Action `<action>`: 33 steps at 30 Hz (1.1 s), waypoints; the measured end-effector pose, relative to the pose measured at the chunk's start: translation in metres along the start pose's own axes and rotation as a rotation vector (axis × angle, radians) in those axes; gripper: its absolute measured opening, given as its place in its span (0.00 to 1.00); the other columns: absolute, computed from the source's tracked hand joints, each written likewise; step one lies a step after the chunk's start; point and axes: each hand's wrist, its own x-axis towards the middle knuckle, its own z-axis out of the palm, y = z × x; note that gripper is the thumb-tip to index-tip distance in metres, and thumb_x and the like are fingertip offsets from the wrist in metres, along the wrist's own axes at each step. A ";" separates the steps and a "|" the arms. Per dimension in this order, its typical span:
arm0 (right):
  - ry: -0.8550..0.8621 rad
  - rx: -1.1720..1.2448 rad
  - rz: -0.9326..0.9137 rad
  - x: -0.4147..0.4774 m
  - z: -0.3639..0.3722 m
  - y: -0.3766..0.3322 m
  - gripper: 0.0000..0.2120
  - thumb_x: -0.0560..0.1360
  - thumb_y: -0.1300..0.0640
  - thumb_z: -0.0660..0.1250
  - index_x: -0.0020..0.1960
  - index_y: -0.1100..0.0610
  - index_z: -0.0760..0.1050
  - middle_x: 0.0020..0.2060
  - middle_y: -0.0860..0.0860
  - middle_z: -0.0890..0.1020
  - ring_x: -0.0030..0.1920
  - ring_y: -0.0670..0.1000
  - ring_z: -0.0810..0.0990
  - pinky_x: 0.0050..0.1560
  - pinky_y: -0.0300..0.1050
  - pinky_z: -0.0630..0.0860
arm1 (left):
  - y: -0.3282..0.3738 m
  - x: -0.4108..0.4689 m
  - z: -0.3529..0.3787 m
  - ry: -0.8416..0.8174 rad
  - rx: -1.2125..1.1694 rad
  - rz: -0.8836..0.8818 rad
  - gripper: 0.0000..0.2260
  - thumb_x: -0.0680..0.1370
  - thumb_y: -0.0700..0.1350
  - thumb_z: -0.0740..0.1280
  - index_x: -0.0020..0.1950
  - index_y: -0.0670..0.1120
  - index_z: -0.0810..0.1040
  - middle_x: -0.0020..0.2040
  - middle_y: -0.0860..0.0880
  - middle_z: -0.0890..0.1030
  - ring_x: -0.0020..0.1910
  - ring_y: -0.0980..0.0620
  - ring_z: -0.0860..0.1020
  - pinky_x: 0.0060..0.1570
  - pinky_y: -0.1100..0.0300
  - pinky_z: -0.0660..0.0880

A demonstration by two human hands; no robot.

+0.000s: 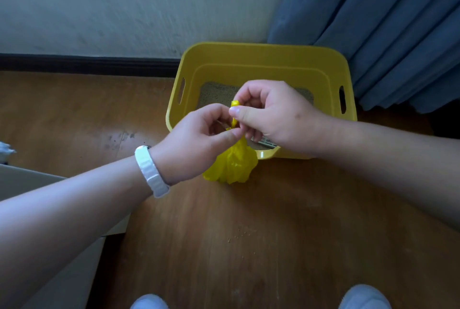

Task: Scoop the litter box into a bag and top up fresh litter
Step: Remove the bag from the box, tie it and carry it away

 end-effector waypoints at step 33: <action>0.370 0.797 0.695 -0.088 -0.106 -0.145 0.20 0.79 0.39 0.59 0.62 0.50 0.78 0.55 0.52 0.84 0.54 0.54 0.83 0.51 0.54 0.80 | 0.380 0.003 -0.030 -0.111 -0.517 -0.055 0.08 0.71 0.42 0.67 0.40 0.37 0.74 0.32 0.46 0.78 0.30 0.51 0.75 0.35 0.61 0.73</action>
